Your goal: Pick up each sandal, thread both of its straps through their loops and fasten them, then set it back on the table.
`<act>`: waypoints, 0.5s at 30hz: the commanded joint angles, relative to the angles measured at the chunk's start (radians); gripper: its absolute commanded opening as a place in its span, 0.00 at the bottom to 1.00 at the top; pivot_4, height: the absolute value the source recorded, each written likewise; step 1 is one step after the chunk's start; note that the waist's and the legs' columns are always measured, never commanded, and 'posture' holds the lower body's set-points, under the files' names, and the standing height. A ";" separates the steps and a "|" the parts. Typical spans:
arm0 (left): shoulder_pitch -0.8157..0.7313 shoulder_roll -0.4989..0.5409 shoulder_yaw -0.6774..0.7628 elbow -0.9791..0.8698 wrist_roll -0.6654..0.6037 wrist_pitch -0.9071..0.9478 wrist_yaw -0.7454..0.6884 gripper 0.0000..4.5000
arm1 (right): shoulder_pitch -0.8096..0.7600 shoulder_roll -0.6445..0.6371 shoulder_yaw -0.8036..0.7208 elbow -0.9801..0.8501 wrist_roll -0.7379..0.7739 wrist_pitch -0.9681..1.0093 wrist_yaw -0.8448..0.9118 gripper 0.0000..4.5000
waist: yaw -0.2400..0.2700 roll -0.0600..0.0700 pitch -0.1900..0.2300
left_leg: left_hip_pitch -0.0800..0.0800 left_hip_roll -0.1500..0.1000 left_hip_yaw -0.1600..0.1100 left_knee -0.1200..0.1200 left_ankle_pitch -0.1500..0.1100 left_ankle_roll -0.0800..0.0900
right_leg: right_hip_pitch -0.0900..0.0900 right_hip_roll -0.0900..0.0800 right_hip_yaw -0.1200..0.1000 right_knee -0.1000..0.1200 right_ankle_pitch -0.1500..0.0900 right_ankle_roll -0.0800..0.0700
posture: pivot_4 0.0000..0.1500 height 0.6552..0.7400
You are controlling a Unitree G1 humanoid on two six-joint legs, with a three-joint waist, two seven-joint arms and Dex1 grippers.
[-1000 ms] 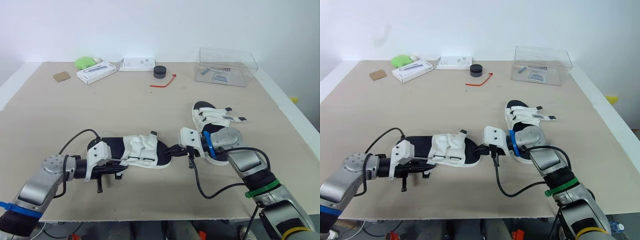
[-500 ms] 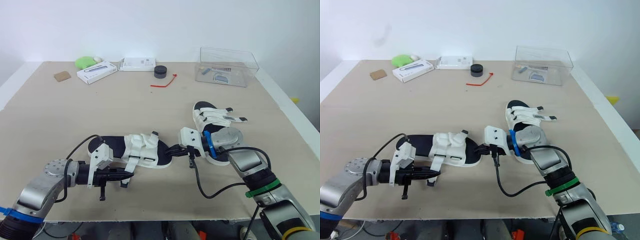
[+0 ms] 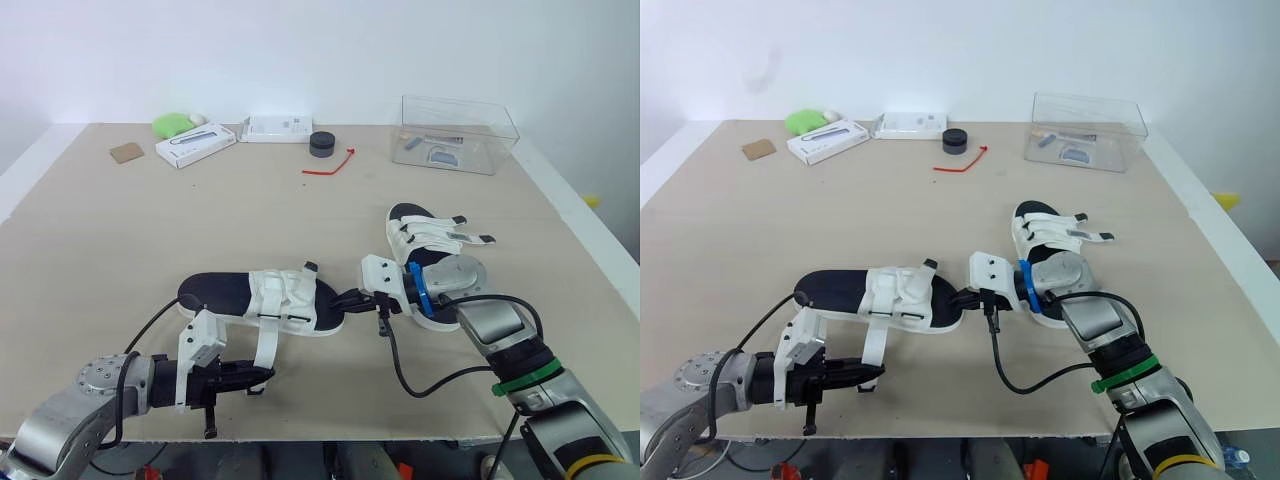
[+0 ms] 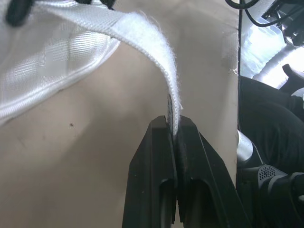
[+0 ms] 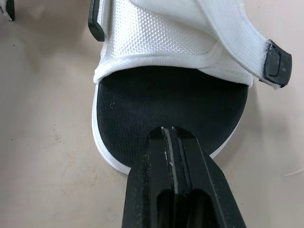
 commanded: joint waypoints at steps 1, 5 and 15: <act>0.017 0.004 0.004 -0.055 0.006 -0.034 0.002 0.01 | -0.003 -0.004 0.002 0.013 -0.016 -0.001 -0.001 0.00 | 0.000 0.000 0.000 | 0.000 0.000 0.000 0.000 0.000 0.000 | 0.000 0.000 0.000 0.000 0.000 0.000 | 1.00 1.00; 0.032 0.025 -0.021 -0.046 0.121 -0.176 -0.039 0.13 | -0.001 -0.004 0.004 0.015 -0.018 -0.005 0.000 0.00 | 0.000 0.000 0.000 | 0.000 0.000 0.000 0.000 0.000 0.000 | 0.000 0.000 0.000 0.000 0.000 0.000 | 1.00 1.00; -0.002 0.060 -0.029 0.155 0.443 -0.886 -0.178 0.91 | 0.004 -0.005 0.006 0.012 -0.018 -0.008 0.002 0.00 | 0.001 0.000 0.000 | 0.000 0.000 0.000 0.000 0.000 0.000 | 0.000 -0.001 0.000 0.000 -0.001 -0.007 | 1.00 1.00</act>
